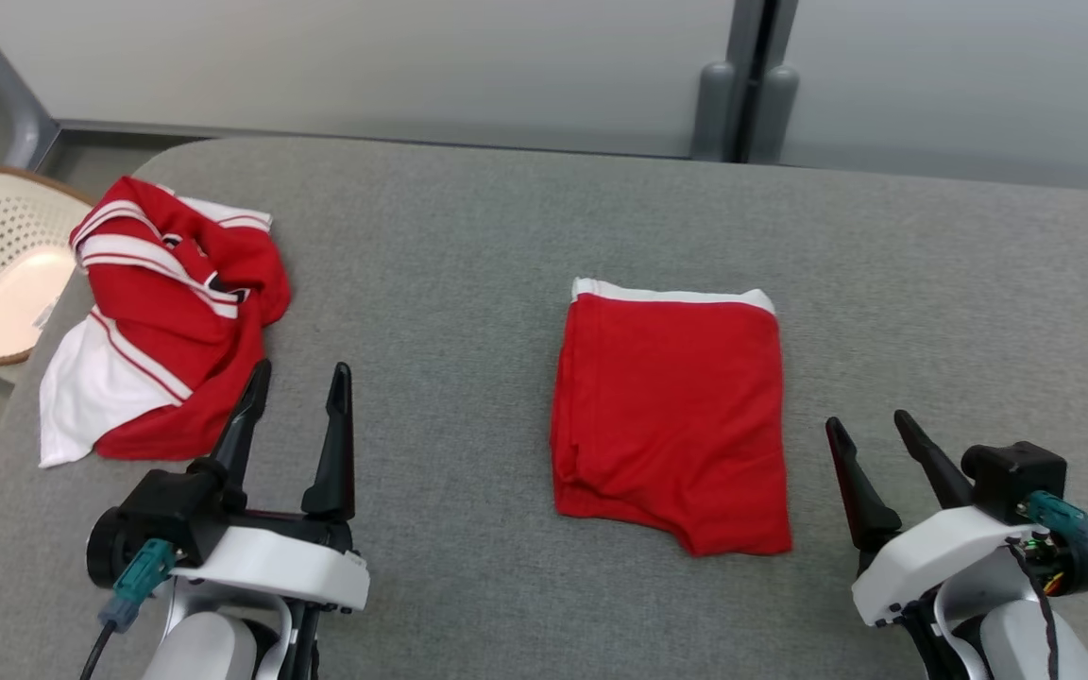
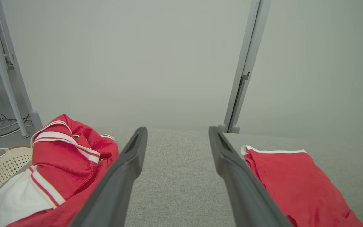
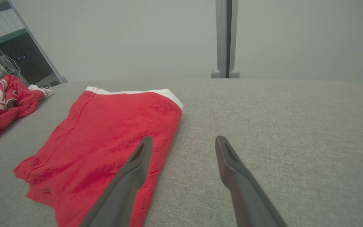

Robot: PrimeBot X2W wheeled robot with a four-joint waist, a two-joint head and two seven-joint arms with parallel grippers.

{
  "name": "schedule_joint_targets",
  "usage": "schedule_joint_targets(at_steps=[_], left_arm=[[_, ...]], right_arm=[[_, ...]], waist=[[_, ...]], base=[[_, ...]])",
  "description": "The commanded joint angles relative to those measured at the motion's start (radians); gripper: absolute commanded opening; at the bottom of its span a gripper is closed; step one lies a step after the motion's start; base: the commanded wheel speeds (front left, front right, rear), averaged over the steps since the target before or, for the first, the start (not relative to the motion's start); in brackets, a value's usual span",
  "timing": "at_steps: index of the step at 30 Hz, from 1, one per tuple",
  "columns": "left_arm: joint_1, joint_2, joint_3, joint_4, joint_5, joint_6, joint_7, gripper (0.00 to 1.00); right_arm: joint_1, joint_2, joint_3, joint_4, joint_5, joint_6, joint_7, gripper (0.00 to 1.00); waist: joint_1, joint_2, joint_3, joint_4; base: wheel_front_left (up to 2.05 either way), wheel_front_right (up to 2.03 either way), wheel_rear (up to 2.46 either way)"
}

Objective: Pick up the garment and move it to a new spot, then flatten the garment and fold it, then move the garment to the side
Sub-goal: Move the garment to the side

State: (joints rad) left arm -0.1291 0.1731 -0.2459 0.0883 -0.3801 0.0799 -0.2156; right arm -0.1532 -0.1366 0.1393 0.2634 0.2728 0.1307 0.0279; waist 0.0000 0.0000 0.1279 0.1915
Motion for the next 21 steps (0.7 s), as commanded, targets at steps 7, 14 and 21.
schedule_joint_targets(at_steps=[7,14,21], left_arm=[[-0.074,-0.035,-0.012,0.059,-0.005,-0.026,-0.035,1.0],[-0.092,-0.044,0.003,0.083,0.0,-0.04,-0.047,1.0],[-0.09,-0.034,0.02,0.067,0.018,-0.043,-0.049,1.0]], right_arm=[[-0.12,0.02,0.054,0.261,0.048,0.0,-0.051,1.0],[-0.168,0.029,0.121,0.41,0.095,0.0,-0.092,0.0],[-0.199,-0.006,0.21,0.424,0.124,0.0,-0.138,0.0]], waist=[[0.0,0.0,0.086,0.102],[0.0,0.0,0.092,0.101],[0.0,0.0,0.102,0.016]], base=[[0.0,0.0,0.0],[0.0,0.0,0.0],[0.0,0.0,0.0]])
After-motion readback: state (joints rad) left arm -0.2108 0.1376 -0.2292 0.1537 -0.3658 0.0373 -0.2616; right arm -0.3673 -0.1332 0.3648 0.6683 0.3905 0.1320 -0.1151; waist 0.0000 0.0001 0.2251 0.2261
